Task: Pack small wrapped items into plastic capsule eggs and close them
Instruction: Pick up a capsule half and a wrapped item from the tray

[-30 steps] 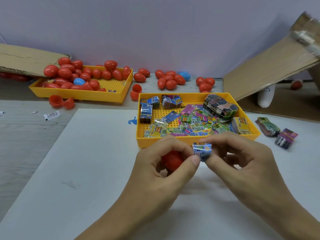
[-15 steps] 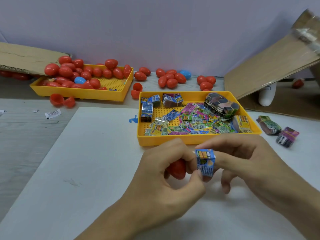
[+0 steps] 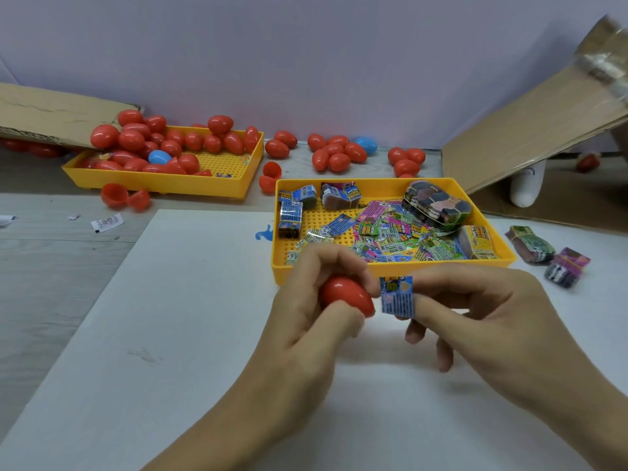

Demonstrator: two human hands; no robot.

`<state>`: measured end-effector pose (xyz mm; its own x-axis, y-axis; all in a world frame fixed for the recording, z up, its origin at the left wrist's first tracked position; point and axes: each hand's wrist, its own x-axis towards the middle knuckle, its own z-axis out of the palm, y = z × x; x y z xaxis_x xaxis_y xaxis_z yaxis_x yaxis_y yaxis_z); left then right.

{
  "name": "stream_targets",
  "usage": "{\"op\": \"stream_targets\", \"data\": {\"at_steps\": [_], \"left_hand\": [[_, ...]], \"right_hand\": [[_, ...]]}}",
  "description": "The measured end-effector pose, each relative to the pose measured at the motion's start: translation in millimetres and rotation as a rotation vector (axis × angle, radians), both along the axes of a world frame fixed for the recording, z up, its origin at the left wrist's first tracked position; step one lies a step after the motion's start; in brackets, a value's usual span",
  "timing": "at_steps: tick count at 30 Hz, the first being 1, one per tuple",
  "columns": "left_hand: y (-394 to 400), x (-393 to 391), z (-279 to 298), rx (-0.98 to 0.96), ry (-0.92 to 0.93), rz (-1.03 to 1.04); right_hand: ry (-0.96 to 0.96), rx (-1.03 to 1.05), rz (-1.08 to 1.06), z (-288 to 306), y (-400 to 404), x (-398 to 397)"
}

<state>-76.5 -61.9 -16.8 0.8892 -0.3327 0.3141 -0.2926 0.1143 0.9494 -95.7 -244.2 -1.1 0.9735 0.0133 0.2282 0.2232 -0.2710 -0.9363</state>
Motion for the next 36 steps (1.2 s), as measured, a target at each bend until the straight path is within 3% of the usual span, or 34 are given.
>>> {"op": "stream_targets", "data": {"at_steps": [4, 8, 36], "left_hand": [[-5.1, 1.8, -3.6, -0.077, 0.016, 0.081], [-7.0, 0.3, -4.8, -0.047, -0.026, 0.112], [-6.5, 0.5, -7.2, -0.026, -0.048, 0.057]], "right_hand": [[-0.166, -0.183, -0.082, -4.8, 0.6, -1.7], [-0.215, -0.233, -0.104, -4.1, -0.1, -1.6], [-0.31, -0.258, -0.06, 0.6, 4.8, -3.3]]}}
